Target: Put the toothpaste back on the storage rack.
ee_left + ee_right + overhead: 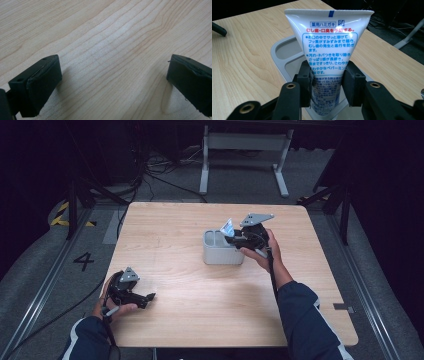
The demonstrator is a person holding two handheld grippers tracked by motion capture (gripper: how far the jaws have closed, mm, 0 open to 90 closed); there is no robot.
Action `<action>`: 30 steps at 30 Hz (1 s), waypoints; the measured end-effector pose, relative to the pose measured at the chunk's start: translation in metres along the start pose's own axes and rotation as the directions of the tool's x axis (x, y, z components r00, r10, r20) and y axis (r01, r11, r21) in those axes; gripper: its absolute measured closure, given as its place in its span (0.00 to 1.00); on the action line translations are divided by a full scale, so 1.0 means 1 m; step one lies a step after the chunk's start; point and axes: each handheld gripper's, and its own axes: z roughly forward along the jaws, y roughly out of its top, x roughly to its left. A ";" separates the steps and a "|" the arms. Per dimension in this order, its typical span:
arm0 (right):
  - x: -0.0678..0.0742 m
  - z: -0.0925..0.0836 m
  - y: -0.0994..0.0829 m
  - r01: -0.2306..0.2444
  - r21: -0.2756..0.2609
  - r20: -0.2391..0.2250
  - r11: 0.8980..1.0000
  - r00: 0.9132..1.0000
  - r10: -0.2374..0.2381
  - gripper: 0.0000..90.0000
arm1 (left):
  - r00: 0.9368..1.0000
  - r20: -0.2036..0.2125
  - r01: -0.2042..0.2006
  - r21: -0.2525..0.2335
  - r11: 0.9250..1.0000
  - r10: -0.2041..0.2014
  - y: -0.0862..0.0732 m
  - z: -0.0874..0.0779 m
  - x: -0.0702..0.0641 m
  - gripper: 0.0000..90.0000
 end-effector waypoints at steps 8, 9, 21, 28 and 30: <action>0.000 -0.003 -0.002 -0.003 -0.002 -0.003 1.000 1.000 0.003 0.70 | 1.000 0.000 0.000 0.000 1.000 0.000 0.000 0.000 0.000 0.00; 0.000 -0.003 -0.002 -0.003 -0.002 -0.004 1.000 1.000 0.003 0.70 | 1.000 0.000 0.000 0.000 1.000 0.000 0.000 0.000 0.000 0.00; 0.005 -0.005 -0.004 0.000 -0.005 -0.020 1.000 1.000 0.000 0.69 | 1.000 0.001 0.007 0.001 1.000 -0.007 0.000 0.000 0.000 0.00; 0.004 -0.010 -0.008 -0.005 -0.011 -0.015 1.000 1.000 0.005 0.67 | 1.000 -0.001 0.005 0.000 1.000 -0.005 0.000 0.000 0.000 0.00; 0.005 -0.012 -0.008 -0.005 -0.015 -0.014 1.000 1.000 0.004 0.66 | 1.000 -0.001 0.005 0.000 1.000 -0.005 0.000 0.000 0.000 0.00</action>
